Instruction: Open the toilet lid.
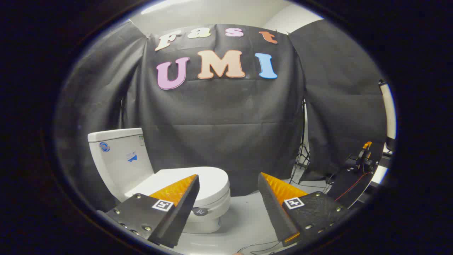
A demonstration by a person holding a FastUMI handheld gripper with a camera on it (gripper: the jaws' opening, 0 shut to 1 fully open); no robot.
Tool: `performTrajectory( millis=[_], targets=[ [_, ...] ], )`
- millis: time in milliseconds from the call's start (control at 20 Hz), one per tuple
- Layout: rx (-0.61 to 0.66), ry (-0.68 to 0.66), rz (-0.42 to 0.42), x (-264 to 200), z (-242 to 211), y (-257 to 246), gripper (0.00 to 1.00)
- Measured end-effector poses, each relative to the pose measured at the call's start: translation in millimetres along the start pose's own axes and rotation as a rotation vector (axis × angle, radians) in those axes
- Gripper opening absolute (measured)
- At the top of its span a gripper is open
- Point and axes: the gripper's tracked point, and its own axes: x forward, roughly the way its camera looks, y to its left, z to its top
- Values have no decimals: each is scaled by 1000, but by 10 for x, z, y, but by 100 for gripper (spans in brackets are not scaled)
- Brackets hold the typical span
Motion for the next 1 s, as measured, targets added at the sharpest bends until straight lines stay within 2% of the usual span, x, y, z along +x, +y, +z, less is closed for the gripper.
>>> performTrajectory(
  millis=[1000],
  targets=[
    [29, 23, 13, 219, -56, 168, 98]
  ],
)
